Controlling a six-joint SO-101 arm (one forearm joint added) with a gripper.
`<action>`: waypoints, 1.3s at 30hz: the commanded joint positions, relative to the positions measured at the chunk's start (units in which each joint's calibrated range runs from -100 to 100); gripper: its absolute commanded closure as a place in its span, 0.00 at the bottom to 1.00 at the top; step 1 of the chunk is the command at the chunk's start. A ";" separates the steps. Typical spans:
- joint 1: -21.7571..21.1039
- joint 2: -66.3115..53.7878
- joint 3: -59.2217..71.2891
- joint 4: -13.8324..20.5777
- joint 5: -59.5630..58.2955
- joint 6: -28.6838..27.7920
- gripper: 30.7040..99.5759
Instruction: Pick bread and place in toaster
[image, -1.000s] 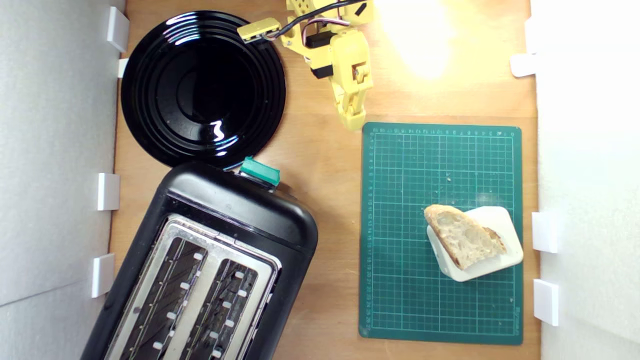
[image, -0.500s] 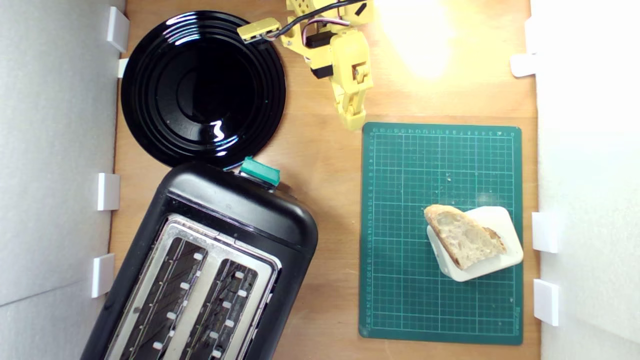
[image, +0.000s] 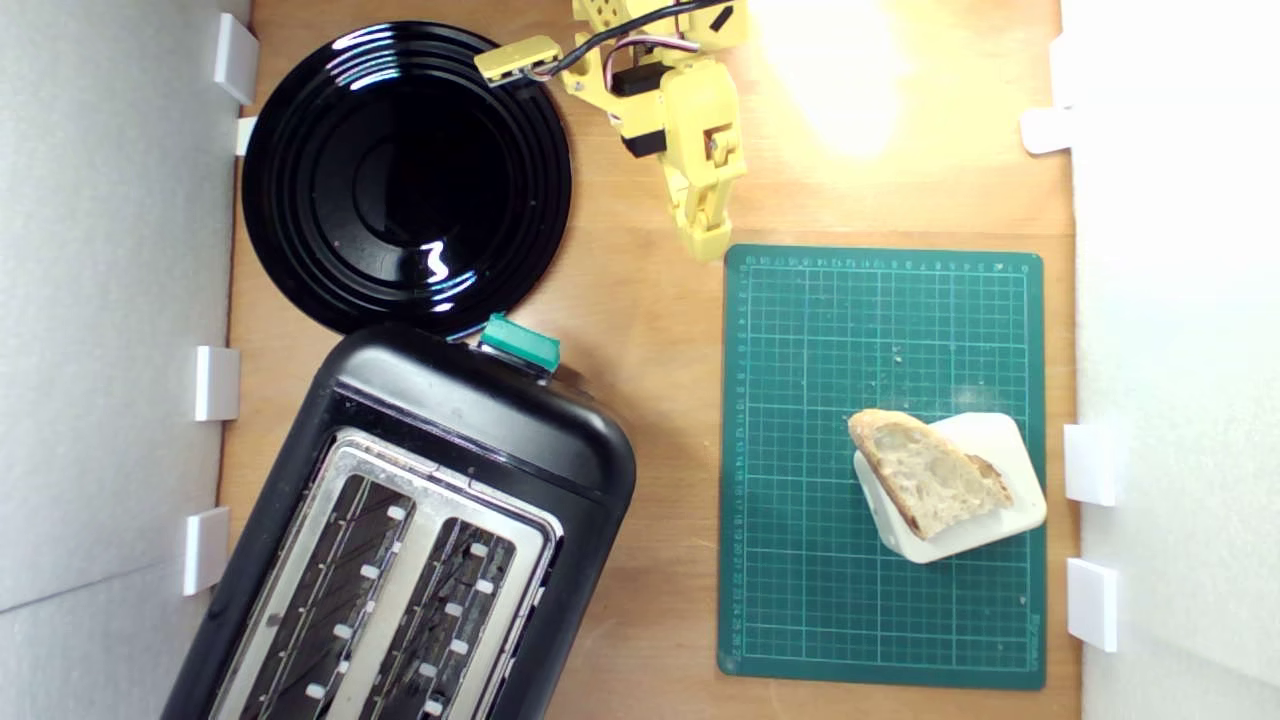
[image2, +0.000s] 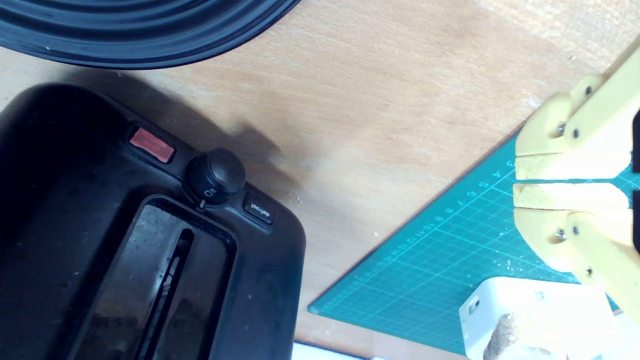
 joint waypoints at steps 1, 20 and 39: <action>-0.33 -0.35 -0.14 0.20 -0.08 0.24 0.99; 0.23 -0.35 -0.14 0.20 -0.08 0.24 0.98; -0.33 0.15 -0.05 -1.98 -0.34 -0.18 0.99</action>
